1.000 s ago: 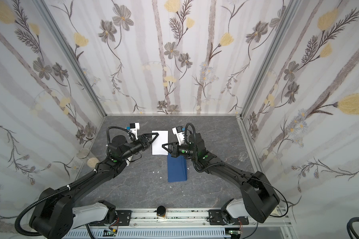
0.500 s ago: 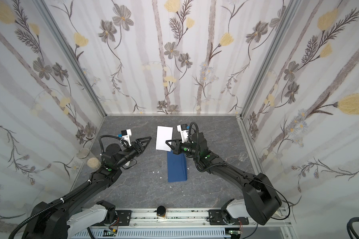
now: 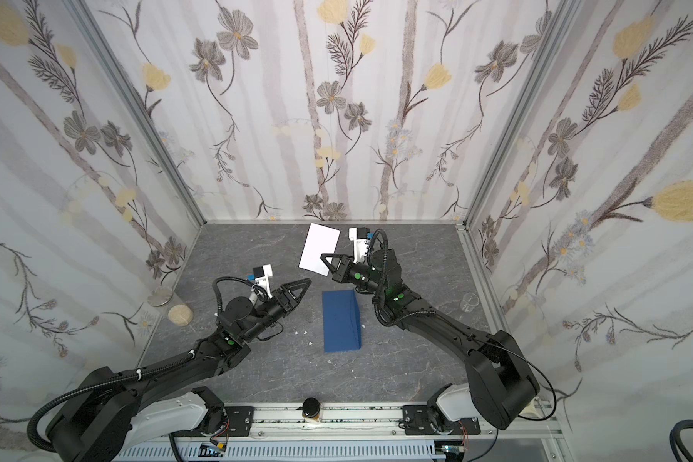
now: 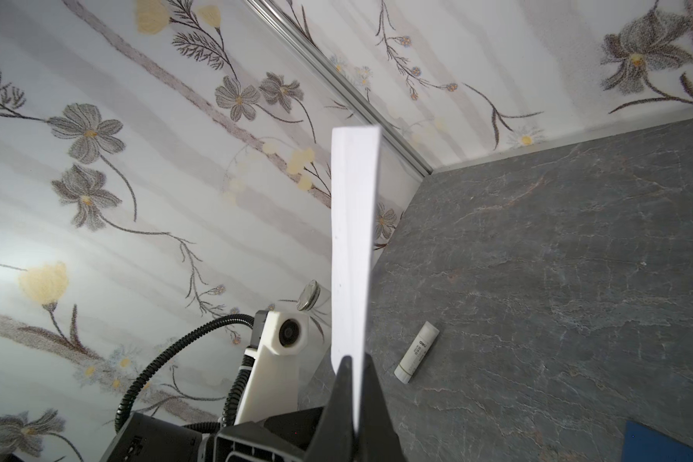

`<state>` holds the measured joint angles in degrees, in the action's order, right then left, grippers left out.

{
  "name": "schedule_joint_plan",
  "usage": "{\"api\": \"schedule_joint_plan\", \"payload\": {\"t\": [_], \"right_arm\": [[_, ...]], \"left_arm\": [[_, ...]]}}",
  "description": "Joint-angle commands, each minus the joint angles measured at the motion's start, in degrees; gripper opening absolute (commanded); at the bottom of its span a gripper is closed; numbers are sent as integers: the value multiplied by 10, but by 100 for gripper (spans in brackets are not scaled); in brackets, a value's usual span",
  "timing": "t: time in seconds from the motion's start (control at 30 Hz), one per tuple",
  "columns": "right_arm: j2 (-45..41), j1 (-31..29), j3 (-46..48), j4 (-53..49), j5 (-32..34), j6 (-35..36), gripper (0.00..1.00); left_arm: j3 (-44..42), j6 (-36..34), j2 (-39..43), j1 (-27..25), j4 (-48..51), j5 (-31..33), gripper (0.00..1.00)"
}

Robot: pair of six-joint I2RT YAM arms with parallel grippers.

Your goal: Place the letter into the envelope and seal it

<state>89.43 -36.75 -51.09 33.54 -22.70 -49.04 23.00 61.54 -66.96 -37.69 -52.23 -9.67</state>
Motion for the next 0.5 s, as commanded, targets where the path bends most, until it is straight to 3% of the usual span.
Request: {"api": "schedule_joint_plan", "payload": {"t": [0.0,0.47], "right_arm": [[3,-2,1,38,3,-18,0],[7,-6,0,46,-3,-26,0]], "left_arm": [[9,-1,-20,-8,-101,30,62],[68,-15,-88,-10,-147,28,61]]}}
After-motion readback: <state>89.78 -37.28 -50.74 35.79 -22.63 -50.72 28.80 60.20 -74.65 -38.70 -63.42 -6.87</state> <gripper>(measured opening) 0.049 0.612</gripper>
